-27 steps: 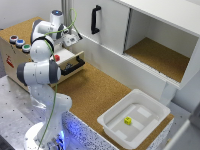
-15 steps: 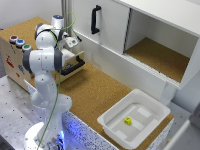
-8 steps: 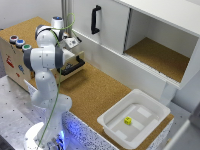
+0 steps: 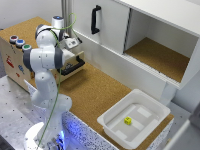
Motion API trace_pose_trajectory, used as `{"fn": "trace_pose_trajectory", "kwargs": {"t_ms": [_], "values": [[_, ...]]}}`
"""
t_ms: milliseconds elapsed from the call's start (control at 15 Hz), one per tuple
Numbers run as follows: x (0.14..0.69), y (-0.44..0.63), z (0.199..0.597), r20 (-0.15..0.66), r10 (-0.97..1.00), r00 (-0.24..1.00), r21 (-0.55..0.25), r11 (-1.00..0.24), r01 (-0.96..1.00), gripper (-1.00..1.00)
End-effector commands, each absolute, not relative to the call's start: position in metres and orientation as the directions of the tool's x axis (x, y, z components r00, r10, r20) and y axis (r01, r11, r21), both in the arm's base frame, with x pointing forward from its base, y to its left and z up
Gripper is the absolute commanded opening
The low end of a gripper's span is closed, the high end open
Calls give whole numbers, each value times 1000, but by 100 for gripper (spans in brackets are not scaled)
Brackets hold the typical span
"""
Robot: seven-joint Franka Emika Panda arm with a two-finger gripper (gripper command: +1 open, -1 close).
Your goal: Turn the pink block right
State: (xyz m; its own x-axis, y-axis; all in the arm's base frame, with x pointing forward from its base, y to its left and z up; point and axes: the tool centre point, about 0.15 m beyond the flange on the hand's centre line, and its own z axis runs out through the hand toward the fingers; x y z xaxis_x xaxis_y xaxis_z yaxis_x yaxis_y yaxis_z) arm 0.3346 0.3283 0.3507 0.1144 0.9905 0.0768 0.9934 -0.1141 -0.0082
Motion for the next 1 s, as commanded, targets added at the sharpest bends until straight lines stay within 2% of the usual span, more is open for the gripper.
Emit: {"fn": "trace_pose_trajectory", "kwargs": {"t_ms": [0, 133, 200, 333, 467, 600, 867, 933], "values": [[333, 315, 373, 72, 963, 258, 2, -259, 966, -100], [333, 315, 373, 72, 963, 258, 2, -259, 966, -100], [332, 318, 369, 83, 974, 210, 1, -211, 978, -100], [337, 316, 374, 137, 925, 354, 29, -361, 932, -100], [335, 320, 374, 161, 890, 427, -30, -428, 903, -100], [331, 326, 367, 153, 846, 510, -88, -502, 860, -100], [336, 314, 349, 98, 686, 721, -89, -715, 693, -100], [340, 306, 346, 109, 625, 773, -91, -768, 634, -100]]}}
